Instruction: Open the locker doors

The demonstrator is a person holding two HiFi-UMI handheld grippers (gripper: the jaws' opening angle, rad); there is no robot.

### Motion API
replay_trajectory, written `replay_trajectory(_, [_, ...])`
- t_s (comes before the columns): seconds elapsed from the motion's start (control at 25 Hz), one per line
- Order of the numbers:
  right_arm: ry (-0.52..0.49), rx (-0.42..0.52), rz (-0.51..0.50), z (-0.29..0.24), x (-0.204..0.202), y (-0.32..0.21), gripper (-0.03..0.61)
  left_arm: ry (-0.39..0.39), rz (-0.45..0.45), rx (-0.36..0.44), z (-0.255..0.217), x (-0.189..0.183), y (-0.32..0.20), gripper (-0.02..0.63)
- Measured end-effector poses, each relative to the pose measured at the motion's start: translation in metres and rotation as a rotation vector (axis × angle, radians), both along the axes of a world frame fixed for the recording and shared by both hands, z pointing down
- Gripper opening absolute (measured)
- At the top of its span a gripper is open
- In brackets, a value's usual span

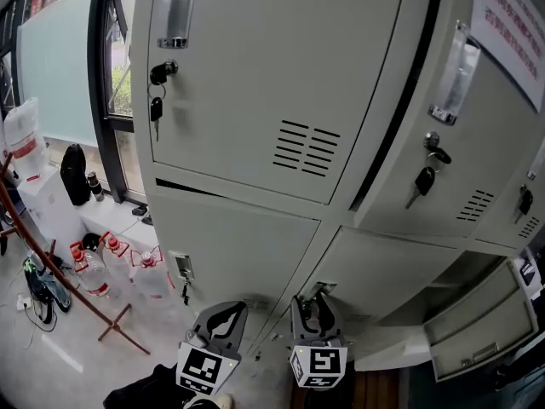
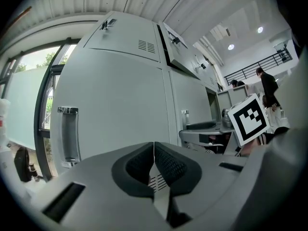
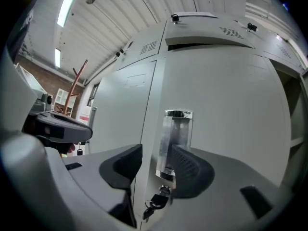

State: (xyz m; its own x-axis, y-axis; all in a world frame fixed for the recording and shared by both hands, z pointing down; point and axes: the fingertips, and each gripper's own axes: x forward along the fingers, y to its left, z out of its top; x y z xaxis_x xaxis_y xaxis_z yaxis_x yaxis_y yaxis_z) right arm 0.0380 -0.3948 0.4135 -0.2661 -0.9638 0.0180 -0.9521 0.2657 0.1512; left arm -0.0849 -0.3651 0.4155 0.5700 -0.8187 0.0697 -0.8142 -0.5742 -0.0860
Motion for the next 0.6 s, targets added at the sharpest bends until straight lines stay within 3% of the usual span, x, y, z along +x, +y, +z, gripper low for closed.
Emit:
replay_trajectory(0.32, [0.02,-0.002,0.078,0.004,0.002,-0.006,0.129,0.01,0.025,-0.018,0.008,-0.009,-0.011,0.026])
replay_trajectory(0.6, [0.014,-0.009,0.096,0.005,0.002,0.002,0.129,0.016,0.049,-0.018,0.009,-0.012,-0.003,0.026])
